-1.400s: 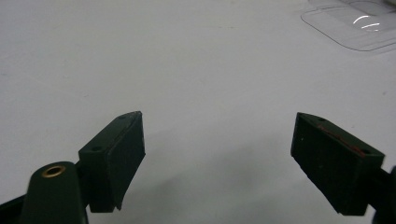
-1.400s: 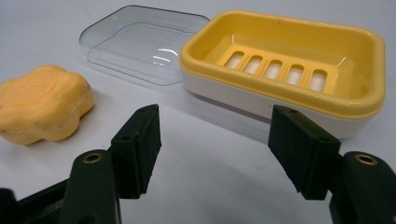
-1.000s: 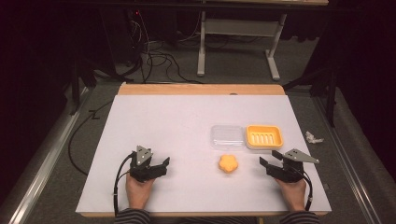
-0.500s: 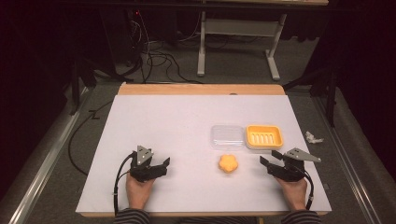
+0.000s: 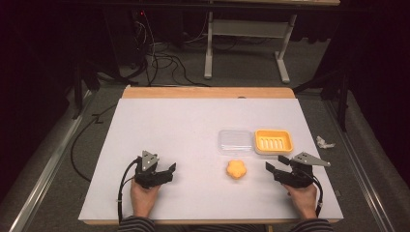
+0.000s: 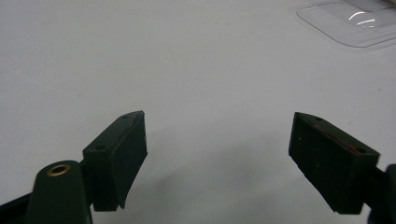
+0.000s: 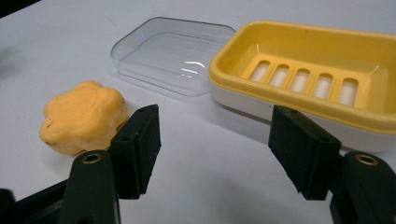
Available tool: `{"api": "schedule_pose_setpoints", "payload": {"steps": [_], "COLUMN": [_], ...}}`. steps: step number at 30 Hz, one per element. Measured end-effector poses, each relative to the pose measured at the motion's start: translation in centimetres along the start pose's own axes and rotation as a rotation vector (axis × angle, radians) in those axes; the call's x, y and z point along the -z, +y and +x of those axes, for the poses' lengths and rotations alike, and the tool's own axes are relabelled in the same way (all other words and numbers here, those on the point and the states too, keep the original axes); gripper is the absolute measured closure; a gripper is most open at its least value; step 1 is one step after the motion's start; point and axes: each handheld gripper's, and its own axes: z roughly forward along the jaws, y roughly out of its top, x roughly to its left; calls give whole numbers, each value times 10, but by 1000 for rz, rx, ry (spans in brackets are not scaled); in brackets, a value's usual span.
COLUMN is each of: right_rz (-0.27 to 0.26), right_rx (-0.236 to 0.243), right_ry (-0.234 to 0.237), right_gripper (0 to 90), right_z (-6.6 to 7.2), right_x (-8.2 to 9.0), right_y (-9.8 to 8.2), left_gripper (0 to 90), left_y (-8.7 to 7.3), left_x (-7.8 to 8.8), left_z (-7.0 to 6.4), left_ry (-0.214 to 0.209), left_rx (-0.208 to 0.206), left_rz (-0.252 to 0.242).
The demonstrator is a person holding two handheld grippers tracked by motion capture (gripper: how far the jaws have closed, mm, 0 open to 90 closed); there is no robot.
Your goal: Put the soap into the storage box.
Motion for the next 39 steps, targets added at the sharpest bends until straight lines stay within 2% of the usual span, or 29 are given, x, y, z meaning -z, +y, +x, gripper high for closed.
{"api": "schedule_pose_setpoints", "payload": {"steps": [4,11,16,25,32,39], "right_rz": [3,22,41,68,113,115], "right_rx": [6,20,36,86,115,156], "right_ry": [25,38,58,70,100,128], "right_gripper": [323,308,293,286,278,252], "right_z": [8,20,31,50,60,70], "right_x": [0,1,-2,-9,-16,-23], "right_y": [6,12,18,28,32,36], "left_gripper": [202,199,197,192,192,192], "left_y": [0,-1,0,1,0,-1], "left_x": [0,-1,0,2,2,2], "left_z": [0,0,0,0,0,-1], "left_ry": [-1,-7,-11,-23,-18,-16], "left_rx": [0,-4,7,14,7,-10], "left_rz": [2,23,16,-2,-1,-2]}}
